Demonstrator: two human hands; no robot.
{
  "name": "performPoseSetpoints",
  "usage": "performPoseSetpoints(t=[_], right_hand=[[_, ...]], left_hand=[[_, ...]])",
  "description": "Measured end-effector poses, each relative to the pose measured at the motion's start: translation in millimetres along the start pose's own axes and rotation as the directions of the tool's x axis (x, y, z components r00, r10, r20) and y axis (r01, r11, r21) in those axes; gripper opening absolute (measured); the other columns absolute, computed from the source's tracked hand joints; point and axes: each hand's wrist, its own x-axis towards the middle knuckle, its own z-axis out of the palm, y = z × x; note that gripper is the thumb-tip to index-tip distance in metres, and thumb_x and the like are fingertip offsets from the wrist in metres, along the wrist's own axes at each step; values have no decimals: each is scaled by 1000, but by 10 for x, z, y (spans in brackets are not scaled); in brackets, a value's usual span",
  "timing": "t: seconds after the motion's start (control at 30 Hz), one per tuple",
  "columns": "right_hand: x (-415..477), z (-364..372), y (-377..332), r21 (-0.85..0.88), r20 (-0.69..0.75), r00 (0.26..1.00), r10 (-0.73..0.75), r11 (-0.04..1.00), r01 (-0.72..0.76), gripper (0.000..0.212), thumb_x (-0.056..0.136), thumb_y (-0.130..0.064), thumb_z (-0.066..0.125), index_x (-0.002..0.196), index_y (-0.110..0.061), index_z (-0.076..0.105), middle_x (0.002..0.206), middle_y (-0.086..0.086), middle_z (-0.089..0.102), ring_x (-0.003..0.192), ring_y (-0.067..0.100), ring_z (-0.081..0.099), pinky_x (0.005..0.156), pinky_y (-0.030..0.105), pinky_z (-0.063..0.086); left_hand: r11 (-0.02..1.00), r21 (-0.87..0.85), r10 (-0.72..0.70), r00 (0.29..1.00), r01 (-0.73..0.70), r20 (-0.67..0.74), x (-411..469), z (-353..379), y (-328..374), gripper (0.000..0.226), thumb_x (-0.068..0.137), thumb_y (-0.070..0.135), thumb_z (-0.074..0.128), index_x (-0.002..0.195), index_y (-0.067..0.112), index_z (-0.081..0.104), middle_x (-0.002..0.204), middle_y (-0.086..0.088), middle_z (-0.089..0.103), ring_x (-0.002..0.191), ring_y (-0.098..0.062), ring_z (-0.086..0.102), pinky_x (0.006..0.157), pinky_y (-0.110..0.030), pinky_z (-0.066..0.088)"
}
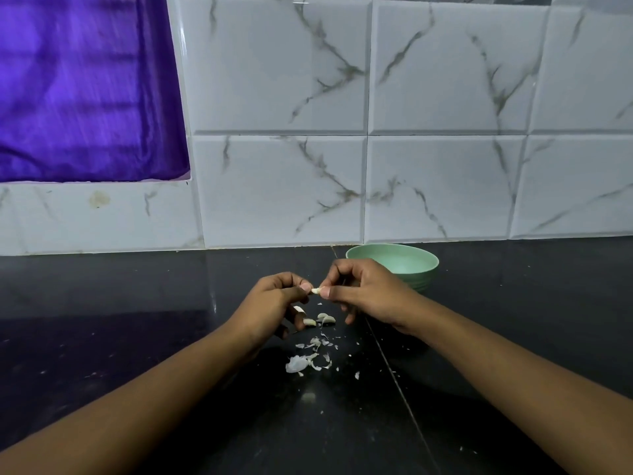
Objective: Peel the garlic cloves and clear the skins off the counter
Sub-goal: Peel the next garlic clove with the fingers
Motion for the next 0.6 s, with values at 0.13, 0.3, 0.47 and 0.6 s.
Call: performPoseSetpoints(t=[0.13, 0.3, 0.47, 0.6], right_hand=[[7, 5, 1, -341, -36, 962, -269, 909, 241, 17, 84, -15, 70, 73, -24, 60, 71, -3, 62, 62, 7, 55, 53, 35, 54], [-12, 29, -77, 176, -20, 997, 72, 982, -67, 11, 88, -8, 63, 77, -13, 61, 59, -3, 51, 48, 8, 49, 45, 26, 51], [-33, -11, -104, 379, 125, 977, 172, 902, -207, 17, 91, -8, 53, 76, -12, 60, 60, -3, 52, 47, 8, 48, 44, 24, 51], [-40, -29, -131, 438, 248, 946, 207, 847, -300, 18, 91, -13, 47, 76, -11, 56, 62, -2, 50, 47, 8, 46, 44, 24, 51]], left_hand=[[997, -59, -55, 998, 55, 5, -10, -1, 7, 14, 94, 12, 50, 83, 15, 58, 76, -1, 54, 42, -12, 50, 38, -16, 27], [991, -58, 120, 993, -120, 5, -24, -1, 17, 15, 95, 9, 51, 82, 14, 56, 77, 1, 54, 41, -8, 47, 38, -15, 26], [982, -60, 182, 981, -178, 72, -37, -1, 20, 15, 95, 9, 50, 82, 14, 54, 74, 3, 53, 44, -7, 47, 40, -17, 26], [971, -95, 229, 965, -218, 125, -53, -15, 27, 15, 94, 8, 51, 81, 14, 55, 68, 6, 55, 46, -8, 46, 39, -17, 26]])
